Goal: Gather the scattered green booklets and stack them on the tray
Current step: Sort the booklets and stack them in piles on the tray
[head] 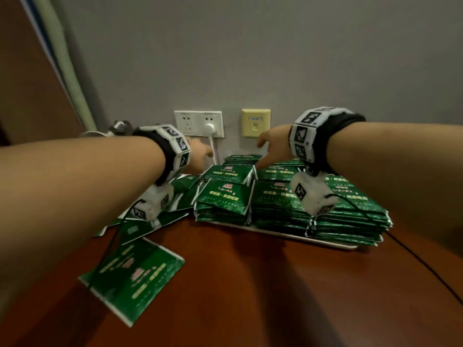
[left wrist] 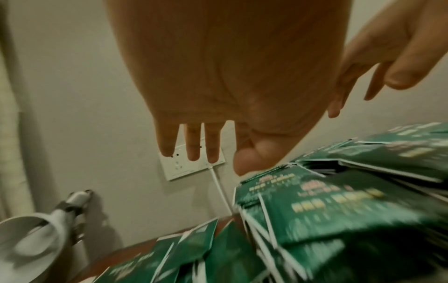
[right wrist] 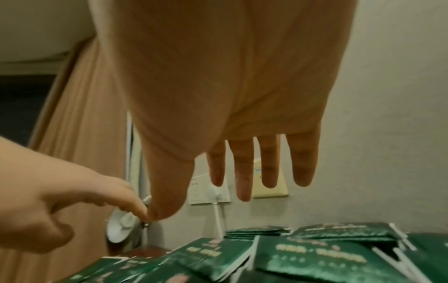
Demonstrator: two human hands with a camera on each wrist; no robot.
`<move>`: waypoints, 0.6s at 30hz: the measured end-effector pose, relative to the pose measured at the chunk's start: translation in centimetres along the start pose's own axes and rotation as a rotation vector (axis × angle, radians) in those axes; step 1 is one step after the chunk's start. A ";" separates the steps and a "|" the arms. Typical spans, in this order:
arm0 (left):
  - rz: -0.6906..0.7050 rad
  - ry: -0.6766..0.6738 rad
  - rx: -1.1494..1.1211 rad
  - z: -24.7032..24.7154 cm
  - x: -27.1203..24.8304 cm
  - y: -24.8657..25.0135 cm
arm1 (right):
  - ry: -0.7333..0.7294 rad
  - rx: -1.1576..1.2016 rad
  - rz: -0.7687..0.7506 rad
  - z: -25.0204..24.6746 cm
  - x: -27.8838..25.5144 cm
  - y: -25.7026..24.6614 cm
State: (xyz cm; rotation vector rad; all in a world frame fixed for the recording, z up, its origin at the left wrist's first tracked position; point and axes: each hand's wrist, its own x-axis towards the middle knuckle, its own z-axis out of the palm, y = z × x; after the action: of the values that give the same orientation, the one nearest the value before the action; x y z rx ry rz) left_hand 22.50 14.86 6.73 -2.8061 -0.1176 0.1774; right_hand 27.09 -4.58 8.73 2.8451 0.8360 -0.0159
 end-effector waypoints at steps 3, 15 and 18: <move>-0.041 -0.024 0.019 1.7 -5.4 -1.3 | 0.007 0.017 -0.068 -0.2 -3.0 -3.4; -0.137 -0.261 -0.230 18.3 -19.2 -2.8 | -0.207 0.047 -0.274 9.9 -10.8 -20.7; -0.157 -0.224 -0.292 19.9 -19.7 -2.2 | -0.211 0.023 -0.293 11.2 -11.3 -22.6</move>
State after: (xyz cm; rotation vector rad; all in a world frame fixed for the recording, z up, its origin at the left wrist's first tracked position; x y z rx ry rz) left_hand 0.14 21.19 -9.07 -3.0379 -0.4487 0.4718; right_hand 5.83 6.15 -5.39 2.6532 1.1985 -0.3581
